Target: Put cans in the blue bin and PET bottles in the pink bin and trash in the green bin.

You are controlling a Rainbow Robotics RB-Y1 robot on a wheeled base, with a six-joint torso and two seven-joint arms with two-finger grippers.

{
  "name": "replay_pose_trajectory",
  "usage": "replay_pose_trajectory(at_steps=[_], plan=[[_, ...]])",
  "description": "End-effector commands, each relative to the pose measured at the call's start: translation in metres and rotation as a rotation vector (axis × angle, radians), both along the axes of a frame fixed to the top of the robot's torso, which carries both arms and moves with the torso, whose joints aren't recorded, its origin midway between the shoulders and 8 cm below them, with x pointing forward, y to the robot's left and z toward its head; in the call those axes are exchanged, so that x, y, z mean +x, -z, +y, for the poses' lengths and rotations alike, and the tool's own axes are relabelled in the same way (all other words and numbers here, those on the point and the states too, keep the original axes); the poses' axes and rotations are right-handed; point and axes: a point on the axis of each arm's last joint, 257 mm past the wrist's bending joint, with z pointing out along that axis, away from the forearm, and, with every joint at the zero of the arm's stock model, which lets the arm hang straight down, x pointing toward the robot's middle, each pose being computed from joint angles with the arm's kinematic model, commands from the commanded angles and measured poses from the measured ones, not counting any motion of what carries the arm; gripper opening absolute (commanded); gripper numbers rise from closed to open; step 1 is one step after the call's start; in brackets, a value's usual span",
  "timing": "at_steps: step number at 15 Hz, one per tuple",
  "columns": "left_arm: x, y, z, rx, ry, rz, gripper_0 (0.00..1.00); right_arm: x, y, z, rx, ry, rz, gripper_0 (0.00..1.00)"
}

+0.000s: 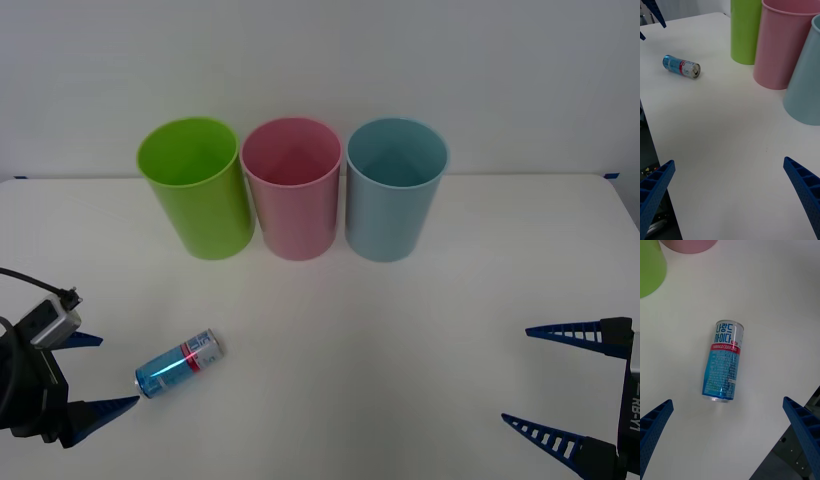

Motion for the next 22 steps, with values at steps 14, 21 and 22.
replay_pose_trajectory(at_steps=[14,21,22], plan=[[0.053,0.044,-0.037,0.107,0.045,0.033,1.00,0.000,0.000,0.000,0.000,0.000,0.000,1.00],[0.069,0.061,-0.048,0.129,0.055,0.060,1.00,0.000,0.000,0.000,0.000,0.000,0.000,1.00],[0.070,0.064,-0.049,0.129,0.054,0.062,1.00,0.000,0.000,0.000,0.000,0.000,0.000,1.00]])
